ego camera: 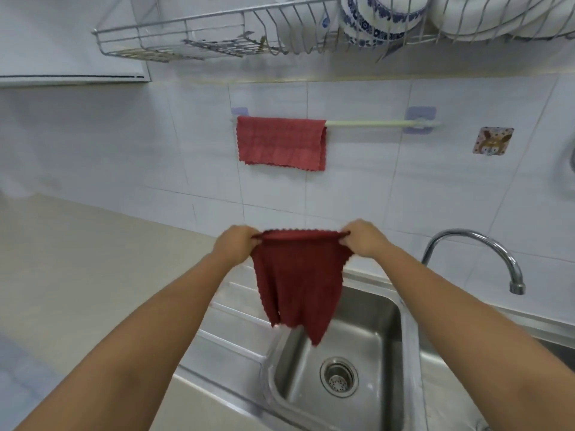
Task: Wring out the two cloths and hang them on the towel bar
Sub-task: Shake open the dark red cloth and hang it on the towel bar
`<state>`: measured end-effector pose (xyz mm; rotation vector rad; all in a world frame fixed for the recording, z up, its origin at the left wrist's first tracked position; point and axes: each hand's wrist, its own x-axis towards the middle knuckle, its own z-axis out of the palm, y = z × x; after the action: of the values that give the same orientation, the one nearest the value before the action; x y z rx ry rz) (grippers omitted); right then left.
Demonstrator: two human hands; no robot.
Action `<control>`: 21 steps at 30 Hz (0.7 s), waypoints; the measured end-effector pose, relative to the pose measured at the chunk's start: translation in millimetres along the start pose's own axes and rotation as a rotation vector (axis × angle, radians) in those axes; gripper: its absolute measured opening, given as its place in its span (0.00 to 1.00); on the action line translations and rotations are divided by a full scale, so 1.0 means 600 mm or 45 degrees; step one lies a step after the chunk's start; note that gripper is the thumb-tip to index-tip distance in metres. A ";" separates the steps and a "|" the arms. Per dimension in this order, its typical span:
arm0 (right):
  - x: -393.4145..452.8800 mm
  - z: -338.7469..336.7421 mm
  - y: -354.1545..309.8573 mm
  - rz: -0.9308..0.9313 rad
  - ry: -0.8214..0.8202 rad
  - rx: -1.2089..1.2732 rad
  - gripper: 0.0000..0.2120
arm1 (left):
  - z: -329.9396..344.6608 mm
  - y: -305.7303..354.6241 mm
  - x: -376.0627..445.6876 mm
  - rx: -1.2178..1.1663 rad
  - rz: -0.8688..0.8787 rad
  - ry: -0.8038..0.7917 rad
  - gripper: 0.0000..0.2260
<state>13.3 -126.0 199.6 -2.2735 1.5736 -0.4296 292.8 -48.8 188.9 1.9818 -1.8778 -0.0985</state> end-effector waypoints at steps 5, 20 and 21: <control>0.035 -0.057 -0.161 -0.425 1.069 0.129 0.26 | -0.153 -0.025 0.023 -0.052 0.159 0.891 0.20; 0.080 0.091 -0.186 -0.102 -0.276 -0.367 0.15 | -0.084 -0.206 -0.028 0.140 -0.154 -0.396 0.14; 0.082 0.099 -0.190 -0.094 -0.305 -0.358 0.13 | -0.085 -0.209 -0.028 0.140 -0.173 -0.418 0.15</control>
<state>150.9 -128.7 199.2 -2.4849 1.5093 0.0523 425.6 -18.6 189.4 2.2818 -1.9761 -0.3887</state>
